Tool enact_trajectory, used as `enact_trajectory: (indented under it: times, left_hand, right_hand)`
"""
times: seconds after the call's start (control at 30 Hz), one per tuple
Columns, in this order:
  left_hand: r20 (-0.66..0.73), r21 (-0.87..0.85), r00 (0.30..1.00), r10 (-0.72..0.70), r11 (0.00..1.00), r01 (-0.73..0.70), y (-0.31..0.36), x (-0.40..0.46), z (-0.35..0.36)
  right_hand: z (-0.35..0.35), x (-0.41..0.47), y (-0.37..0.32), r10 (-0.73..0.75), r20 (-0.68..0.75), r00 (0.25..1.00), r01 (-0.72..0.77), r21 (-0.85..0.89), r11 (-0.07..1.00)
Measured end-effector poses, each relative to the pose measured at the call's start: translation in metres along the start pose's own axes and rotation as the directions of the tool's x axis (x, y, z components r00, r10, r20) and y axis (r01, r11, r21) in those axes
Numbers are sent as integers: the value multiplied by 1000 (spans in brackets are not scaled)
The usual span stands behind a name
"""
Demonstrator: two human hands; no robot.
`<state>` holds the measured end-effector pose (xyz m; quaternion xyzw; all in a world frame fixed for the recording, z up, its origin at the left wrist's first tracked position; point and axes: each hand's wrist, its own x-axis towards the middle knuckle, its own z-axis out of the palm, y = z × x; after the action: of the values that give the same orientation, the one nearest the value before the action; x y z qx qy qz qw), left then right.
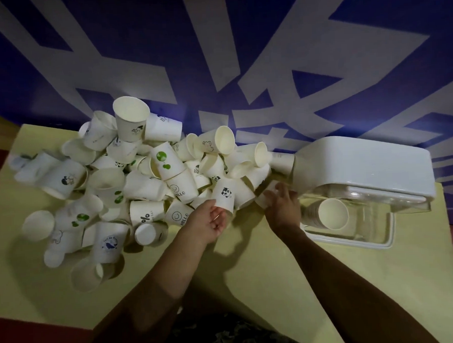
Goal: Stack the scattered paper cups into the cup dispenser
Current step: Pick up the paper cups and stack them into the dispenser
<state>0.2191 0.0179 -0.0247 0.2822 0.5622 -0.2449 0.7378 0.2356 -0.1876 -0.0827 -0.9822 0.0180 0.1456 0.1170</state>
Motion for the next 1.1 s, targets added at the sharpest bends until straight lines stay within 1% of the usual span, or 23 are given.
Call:
enact_trajectory:
  times: [0.1,0.13,0.17,0.2,0.23,0.27,0.3,0.33,0.37,0.43,0.5,0.63,0.7,0.77,0.83,0.87,0.93,1.03,1.1]
  left_hand:
    - [-45,146,990,131,982,-123,3,2,-1]
    - [-42,213,981,189,961,-176,3,2,-2]
    - [-24,299,962,272,920,-253,2,2,-2]
    - [10,422,923,385,835,-353,0,3,-4]
    - [64,564,861,505,693,-449,-3,3,-6]
    - [130,685,789,600,521,-509,-6,1,-8]
    - [196,763,722,664,360,-537,-9,-2,-9]
    - [256,796,664,702,238,-557,-12,-6,-10]
    - [306,801,618,725,154,-578,-16,-9,-12]
    - [367,806,551,749,39,-590,-24,-16,-14]
    - [431,807,474,768,-92,-584,-33,-23,-15]
    - [608,715,306,732,-337,-613,-53,-40,-4]
    - [671,657,236,703,-415,-630,-66,-48,5]
    - [717,604,181,674,-469,-645,-79,-56,17]
    - [758,556,139,638,-520,-648,-91,-64,29]
    - [773,538,122,622,-542,-646,-97,-68,35]
    - [795,506,91,599,-573,-645,-108,-76,46]
    - [817,469,62,574,-598,-650,-121,-86,61]
    - [826,456,51,561,-612,-646,-129,-93,68]
  right_hand:
    - [-4,3,-6,7,-85,996,-3,41,999]
    - [-6,2,-8,23,-110,994,-15,73,997]
    - [-8,0,-10,42,-128,991,-29,105,994]
    - [-9,-3,-10,65,-141,988,-45,138,989]
    - [-11,-7,-11,94,-149,984,-67,178,982]
    - [-13,-12,-11,131,-152,980,-95,225,970]
    - [-15,-17,-11,170,-152,974,-123,274,954]
    - [-18,-24,-11,200,-154,968,-142,323,936]
    - [-22,-31,-10,218,-157,963,-146,374,916]
    - [-29,-48,-9,228,-159,961,-121,498,859]
    - [-40,-68,-5,238,-168,957,-84,623,778]
    - [-66,-105,17,313,-273,910,2,757,653]
    - [-81,-115,37,389,-338,857,34,790,612]
    - [-96,-118,59,464,-376,802,55,820,569]
    - [-106,-115,80,494,-391,777,49,819,572]
    - [-108,-112,88,491,-394,777,29,801,597]
    - [-107,-106,101,472,-369,801,-31,761,648]
    - [-100,-93,111,390,-284,876,-127,645,754]
    - [-93,-84,115,318,-242,917,-146,538,830]
